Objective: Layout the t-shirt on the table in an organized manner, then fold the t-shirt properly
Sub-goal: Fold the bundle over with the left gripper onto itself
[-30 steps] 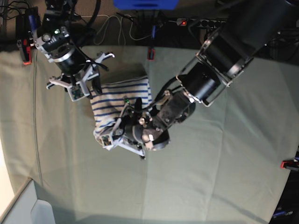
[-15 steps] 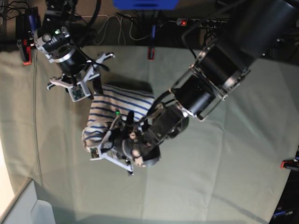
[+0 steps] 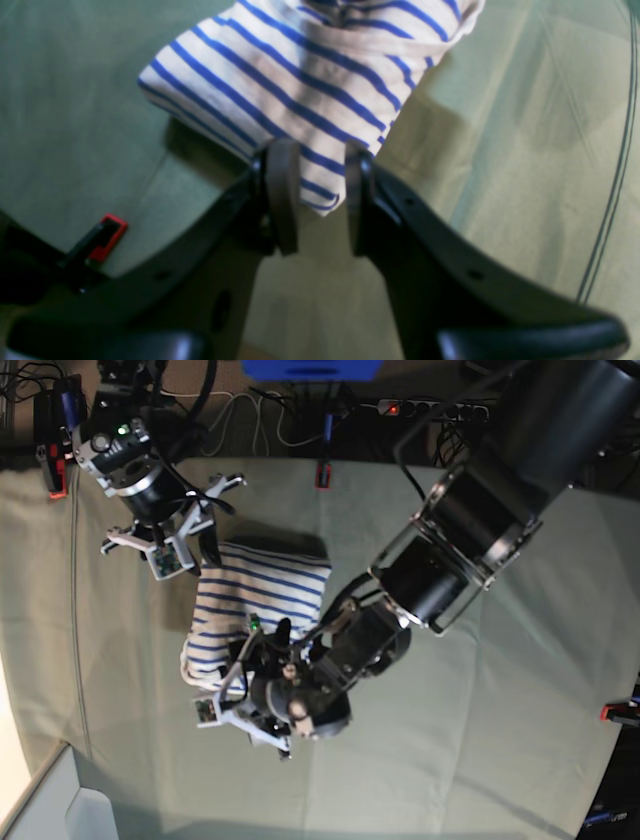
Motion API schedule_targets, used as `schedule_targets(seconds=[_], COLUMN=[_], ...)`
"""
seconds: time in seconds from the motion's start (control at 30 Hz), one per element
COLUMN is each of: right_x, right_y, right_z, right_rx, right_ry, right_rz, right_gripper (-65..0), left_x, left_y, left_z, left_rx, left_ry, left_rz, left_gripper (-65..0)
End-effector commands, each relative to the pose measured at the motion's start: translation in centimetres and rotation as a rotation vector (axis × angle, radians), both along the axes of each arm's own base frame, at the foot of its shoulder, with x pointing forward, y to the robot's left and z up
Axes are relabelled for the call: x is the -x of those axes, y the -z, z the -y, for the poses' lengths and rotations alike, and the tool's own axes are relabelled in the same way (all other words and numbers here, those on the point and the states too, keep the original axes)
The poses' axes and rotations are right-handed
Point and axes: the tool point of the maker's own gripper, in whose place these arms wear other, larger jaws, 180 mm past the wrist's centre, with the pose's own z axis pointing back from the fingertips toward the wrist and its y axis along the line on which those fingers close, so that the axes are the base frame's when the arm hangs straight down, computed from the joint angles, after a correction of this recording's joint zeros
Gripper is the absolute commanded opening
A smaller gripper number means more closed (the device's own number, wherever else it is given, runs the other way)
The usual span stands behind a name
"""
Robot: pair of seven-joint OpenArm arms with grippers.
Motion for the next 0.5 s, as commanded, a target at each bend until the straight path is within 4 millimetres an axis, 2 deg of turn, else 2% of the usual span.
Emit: schedule_targets(seconds=[0.0, 0.13, 0.2, 0.23, 0.33, 0.37, 0.47], right_x=[-0.6, -0.4, -0.3, 0.0, 0.4, 0.4, -0.2], right_y=[-1.1, -1.1, -1.1, -1.0, -1.2, -1.3, -2.0], right_z=[-0.2, -0.8, -1.5, -2.3, -5.1, -6.1, -8.7], right_rx=[-0.021, -0.042, -0.050, -0.059, -0.097, -0.108, -0.140], right_ry=[0.002, 0.012, -0.011, -0.029, -0.099, -0.122, -0.187], right_rz=[0.046, 0.042, 0.040, 0.033, 0.035, 0.033, 0.056], right_gripper=[-48.4, -48.5, -49.1, -50.2, -56.8, -58.5, -60.6], left_x=[-2.2, -5.8, -8.1, -9.2, -10.9, -11.0, -9.5], left_y=[-3.3, -6.4, -9.6, -11.0, -13.5, -14.4, -14.6], left_z=[0.6, -1.8, -3.6, -5.5, -13.4, -16.1, -24.2], left_rx=[0.061, 0.185, 0.272, 0.306, 0.357, 0.372, 0.340], left_ry=[-0.024, -0.177, -0.264, -0.318, -0.506, -0.567, -0.732], left_rz=[0.060, 0.066, 0.099, 0.123, 0.188, 0.212, 0.266], left_gripper=[-29.4, -29.6, -29.6, -29.6, -29.6, -29.6, -29.6])
